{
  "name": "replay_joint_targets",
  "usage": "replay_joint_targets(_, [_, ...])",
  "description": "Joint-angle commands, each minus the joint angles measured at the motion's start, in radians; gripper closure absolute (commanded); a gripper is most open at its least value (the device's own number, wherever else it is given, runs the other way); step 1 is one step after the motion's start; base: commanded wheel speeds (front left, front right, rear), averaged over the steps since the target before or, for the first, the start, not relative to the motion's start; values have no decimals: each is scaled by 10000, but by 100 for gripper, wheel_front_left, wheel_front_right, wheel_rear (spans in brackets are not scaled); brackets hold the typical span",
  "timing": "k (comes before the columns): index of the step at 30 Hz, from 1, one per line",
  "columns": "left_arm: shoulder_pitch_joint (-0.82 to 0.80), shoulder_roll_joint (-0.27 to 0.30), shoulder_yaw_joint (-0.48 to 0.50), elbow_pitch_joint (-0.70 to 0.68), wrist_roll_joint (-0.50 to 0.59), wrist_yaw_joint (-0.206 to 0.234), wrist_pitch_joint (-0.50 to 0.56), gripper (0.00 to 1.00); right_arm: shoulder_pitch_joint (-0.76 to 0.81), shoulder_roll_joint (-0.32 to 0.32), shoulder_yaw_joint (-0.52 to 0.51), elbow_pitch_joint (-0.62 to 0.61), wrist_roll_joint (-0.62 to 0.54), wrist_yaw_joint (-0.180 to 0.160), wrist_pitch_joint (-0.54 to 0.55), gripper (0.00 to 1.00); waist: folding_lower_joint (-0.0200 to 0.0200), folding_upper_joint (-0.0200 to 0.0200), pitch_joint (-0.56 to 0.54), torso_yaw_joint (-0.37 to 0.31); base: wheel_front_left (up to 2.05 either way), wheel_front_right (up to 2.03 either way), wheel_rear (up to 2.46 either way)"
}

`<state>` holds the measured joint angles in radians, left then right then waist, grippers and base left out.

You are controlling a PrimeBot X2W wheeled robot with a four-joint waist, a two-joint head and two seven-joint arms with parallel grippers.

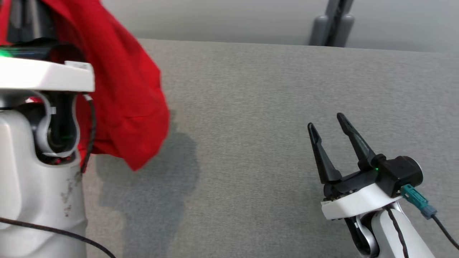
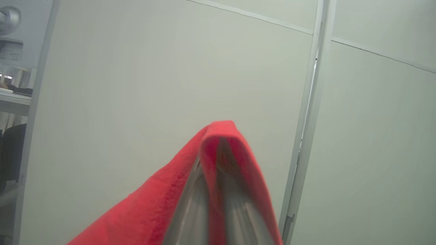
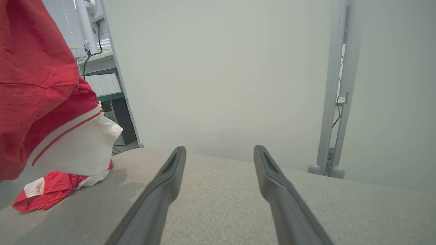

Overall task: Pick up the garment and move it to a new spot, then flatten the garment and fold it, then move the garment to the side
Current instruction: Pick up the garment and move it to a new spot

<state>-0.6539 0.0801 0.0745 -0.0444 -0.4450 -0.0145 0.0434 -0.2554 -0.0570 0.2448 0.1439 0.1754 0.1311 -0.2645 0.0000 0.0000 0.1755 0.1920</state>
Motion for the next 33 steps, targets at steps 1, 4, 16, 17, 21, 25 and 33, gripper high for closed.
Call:
replay_joint_targets(1, [-66, -10, -73, -56, -98, 40, 40, 100, -36, -21, -67, -35, 26, -7, -22, 0, 0, 0, -85, -340, 0, 0, 0])
replay_joint_targets(4, [166, -157, -708, -128, -161, 153, 353, 100, -128, 21, -186, -112, 93, -5, -22, 0, 0, 0, -19, -922, 0, 0, 0])
replay_joint_targets(16, [498, -276, -3669, 1161, -850, 908, -124, 100, -460, 43, -717, -527, 654, -5, -22, 0, 0, 0, 838, -3969, 0, 0, 0])
replay_joint_targets(17, [382, -274, -3959, 1379, -896, 1000, -265, 100, -485, 44, -824, -577, 686, -5, -22, 0, 0, 0, 913, -4221, 0, 0, 0])
replay_joint_targets(21, [-22, -278, -4841, 2433, -947, 1414, -861, 97, -593, 51, -1178, -729, 965, -5, -22, 0, 0, 0, 1226, -5253, 0, 0, 0])
replay_joint_targets(25, [-356, -276, -5756, 3520, -1207, 1640, -1296, 53, -483, 53, -1459, -770, 1148, -5, -22, 0, 0, 0, 1459, -5983, 0, 0, 0])
replay_joint_targets(33, [-743, -256, -7188, 4956, -1314, 1737, -1991, 0, -320, 51, -1653, -768, 1272, -5, -22, 0, 0, 0, 1553, -6298, 0, 0, 0])
